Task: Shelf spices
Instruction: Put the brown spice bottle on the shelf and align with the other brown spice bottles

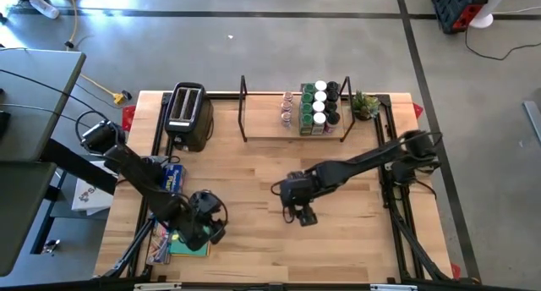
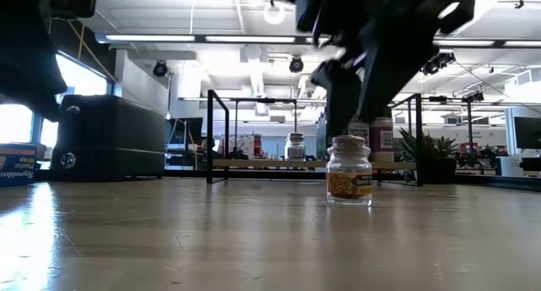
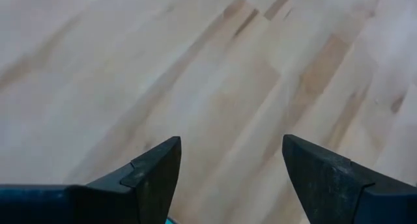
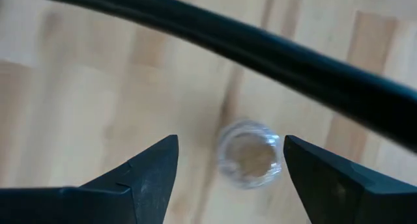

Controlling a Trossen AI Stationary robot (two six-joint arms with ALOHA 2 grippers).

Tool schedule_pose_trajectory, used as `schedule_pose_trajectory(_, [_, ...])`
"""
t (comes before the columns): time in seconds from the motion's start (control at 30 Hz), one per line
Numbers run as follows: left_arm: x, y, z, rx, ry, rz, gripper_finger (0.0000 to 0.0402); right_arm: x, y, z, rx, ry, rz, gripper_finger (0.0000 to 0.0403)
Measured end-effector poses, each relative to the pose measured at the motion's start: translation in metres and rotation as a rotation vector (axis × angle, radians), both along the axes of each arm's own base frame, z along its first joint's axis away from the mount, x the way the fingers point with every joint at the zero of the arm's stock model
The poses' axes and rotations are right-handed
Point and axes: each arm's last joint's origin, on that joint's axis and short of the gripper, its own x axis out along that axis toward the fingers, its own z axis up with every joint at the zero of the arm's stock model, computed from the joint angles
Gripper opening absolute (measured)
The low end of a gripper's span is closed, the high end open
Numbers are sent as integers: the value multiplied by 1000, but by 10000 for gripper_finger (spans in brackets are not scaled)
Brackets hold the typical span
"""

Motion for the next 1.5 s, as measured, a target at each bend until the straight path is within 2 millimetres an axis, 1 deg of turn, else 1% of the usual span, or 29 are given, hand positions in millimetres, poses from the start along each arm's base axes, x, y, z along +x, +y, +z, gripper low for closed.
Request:
schedule_pose_trajectory(0.13, [-5,-5,-1,-44,0,24,264,7,-1,-17,-89,40,-36,275])
schedule_pose_trajectory(0.23, [-6,-6,-1,-45,-3,22,264,10,0,-27,-105,61,-40,275])
schedule_pose_trajectory(0.3, [-6,-7,-1,-45,-3,19,264,10,0,-30,-107,71,-39,268])
schedule_pose_trajectory(0.37, [-6,-7,-1,-45,-3,18,264,11,0,-32,-107,76,-40,253])
schedule_pose_trajectory(0.43, [-6,-7,-1,-45,-3,18,264,11,0,-32,-105,73,-41,226])
schedule_pose_trajectory(0.53, [-6,-7,-1,-44,-2,18,264,12,-1,-31,-90,74,-69,170])
schedule_pose_trajectory(0.57, [-6,-7,-1,-43,-2,19,264,12,-2,-31,-82,74,-82,159])
schedule_pose_trajectory(0.67, [-7,-6,-1,-40,1,18,264,14,-6,-25,-74,63,-106,159])
schedule_pose_trajectory(0.73, [-7,-6,-1,-39,1,19,264,21,-13,-9,-86,32,-128,159])
schedule_pose_trajectory(0.8, [-7,-6,-1,-34,2,19,264,29,-29,15,-121,7,-157,159])
schedule_pose_trajectory(0.87, [-7,-6,-1,-31,-3,22,264,36,-52,36,-165,0,-186,159])
schedule_pose_trajectory(0.93, [-7,-6,-1,-25,-10,25,264,42,-82,54,-183,-21,-218,159])
schedule_pose_trajectory(1.0, [-6,-5,0,-17,-18,29,264,45,-115,71,-191,-58,-278,159])
schedule_pose_trajectory(1.07, [-6,-5,0,-12,-23,31,264,43,-150,79,-196,-71,-333,159])
schedule_pose_trajectory(1.13, [-6,-5,0,-11,-25,33,264,38,-180,77,-192,-34,-364,159])
schedule_pose_trajectory(1.17, [-6,-5,0,-11,-25,34,264,35,-193,71,-190,-1,-374,159])
schedule_pose_trajectory(1.2, [-6,-5,0,-10,-24,35,264,33,-201,67,-183,24,-369,159])
schedule_pose_trajectory(1.33, [-6,-5,0,-13,-26,36,264,30,-214,51,-195,111,-313,159])
schedule_pose_trajectory(1.4, [-6,-5,0,-14,-27,36,264,33,-217,44,-228,119,-336,159])
schedule_pose_trajectory(1.5, [-6,-5,0,-27,-28,48,264,37,-225,40,-233,101,-402,159])
